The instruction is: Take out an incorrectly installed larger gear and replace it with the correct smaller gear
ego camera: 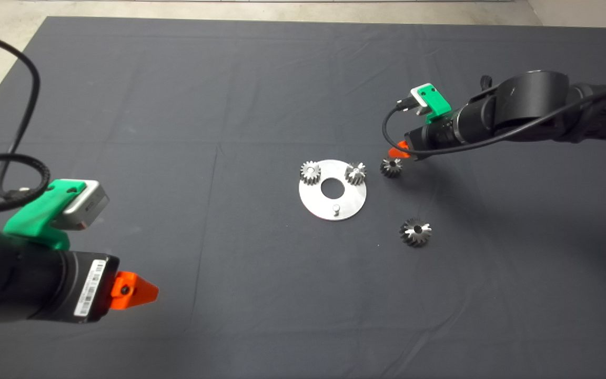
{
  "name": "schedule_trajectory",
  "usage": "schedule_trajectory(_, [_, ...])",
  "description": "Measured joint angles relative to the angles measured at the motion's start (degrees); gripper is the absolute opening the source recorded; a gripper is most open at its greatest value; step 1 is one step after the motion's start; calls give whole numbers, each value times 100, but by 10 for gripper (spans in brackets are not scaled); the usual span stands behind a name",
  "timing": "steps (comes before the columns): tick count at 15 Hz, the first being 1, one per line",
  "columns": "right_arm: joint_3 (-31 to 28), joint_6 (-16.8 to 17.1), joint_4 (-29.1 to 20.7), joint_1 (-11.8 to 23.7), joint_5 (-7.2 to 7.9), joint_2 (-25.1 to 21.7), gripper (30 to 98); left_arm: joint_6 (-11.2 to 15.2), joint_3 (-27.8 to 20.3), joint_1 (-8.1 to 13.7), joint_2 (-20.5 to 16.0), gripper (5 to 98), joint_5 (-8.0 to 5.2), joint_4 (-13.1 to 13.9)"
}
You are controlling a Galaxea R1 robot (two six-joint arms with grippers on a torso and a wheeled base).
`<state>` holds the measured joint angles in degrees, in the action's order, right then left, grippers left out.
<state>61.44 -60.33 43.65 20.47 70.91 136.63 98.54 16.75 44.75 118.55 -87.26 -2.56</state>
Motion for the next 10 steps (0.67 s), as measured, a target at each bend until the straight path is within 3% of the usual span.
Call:
schedule_trajectory(1, [-11, 0, 0, -7, -83, -17, 876, 0, 0, 0, 0, 982, 0, 0])
schedule_trajectory(5, [-22, 2, 9, -233, -677, -61, 876, -2, 0, -5, -2, 982, -2, 0])
schedule_trajectory(8, [-22, 2, 47, -542, -733, -57, 876, -2, 0, -79, 0, 982, -2, 2])
schedule_trajectory(10, [-22, 2, 458, -586, -752, -61, 876, -2, 0, -79, 4, 982, -2, 2])
